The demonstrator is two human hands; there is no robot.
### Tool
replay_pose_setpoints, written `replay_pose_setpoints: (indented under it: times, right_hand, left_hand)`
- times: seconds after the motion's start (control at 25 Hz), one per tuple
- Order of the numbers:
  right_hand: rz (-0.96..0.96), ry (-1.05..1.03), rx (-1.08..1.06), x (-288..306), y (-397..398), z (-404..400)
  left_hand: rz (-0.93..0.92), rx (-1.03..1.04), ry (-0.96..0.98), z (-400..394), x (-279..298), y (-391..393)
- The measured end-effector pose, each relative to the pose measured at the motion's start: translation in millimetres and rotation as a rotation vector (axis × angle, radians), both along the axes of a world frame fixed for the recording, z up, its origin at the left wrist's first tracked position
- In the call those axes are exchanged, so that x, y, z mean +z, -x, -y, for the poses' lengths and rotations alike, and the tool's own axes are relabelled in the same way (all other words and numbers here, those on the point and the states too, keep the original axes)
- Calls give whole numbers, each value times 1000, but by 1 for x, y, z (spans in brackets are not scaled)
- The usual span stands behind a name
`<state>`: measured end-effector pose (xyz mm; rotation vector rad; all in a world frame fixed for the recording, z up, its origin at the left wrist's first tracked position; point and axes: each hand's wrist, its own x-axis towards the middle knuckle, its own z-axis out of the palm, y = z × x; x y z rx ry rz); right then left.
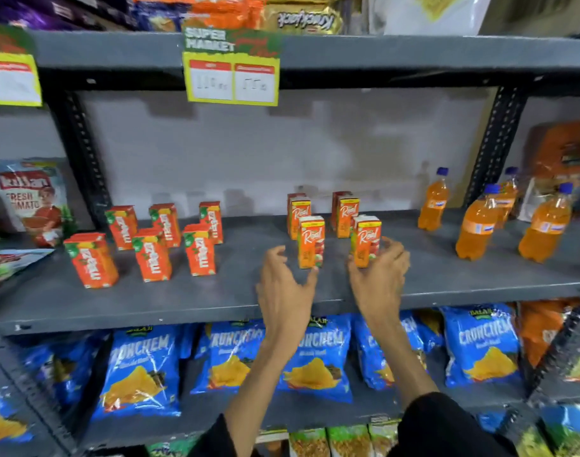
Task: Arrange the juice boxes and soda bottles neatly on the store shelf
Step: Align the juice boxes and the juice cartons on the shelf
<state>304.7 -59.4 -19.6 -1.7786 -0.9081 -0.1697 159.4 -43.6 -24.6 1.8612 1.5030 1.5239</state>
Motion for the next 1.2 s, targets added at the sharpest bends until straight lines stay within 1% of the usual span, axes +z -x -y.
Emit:
replay_pose_setpoints:
  times: [0.04, 0.12, 0.2, 0.28, 0.44, 0.56, 0.88, 1.08, 1.16, 1.2]
  right_hand:
    - [10, 101, 10, 0, -14, -1]
    - [19, 212, 81, 2, -32, -7]
    - [40, 275, 154, 5, -46, -14]
    - [105, 323, 195, 5, -51, -20]
    - [148, 293, 163, 0, -51, -23]
    - [241, 319, 113, -3, -48, -25]
    - [295, 359, 95, -7, -51, -30]
    - [261, 367, 117, -5, -50, -25]
    - [195, 319, 184, -4, -53, -20]
    - [118, 257, 246, -4, -58, -17]
  left_hand:
    - [-64, 41, 39, -3, 3, -16]
    - [-147, 118, 107, -13, 7, -38]
    - [-173, 175, 152, -23, 11, -52]
    - [-155, 209, 165, -32, 13, -55]
    - [-144, 224, 132, -35, 8, -54]
    - [-154, 220, 100, -31, 7, -53]
    - [-204, 230, 78, -29, 7, -56]
    - [-204, 217, 75, -31, 6, -57]
    - [-143, 202, 75, -30, 5, -56]
    - [-73, 191, 66, -30, 4, -55]
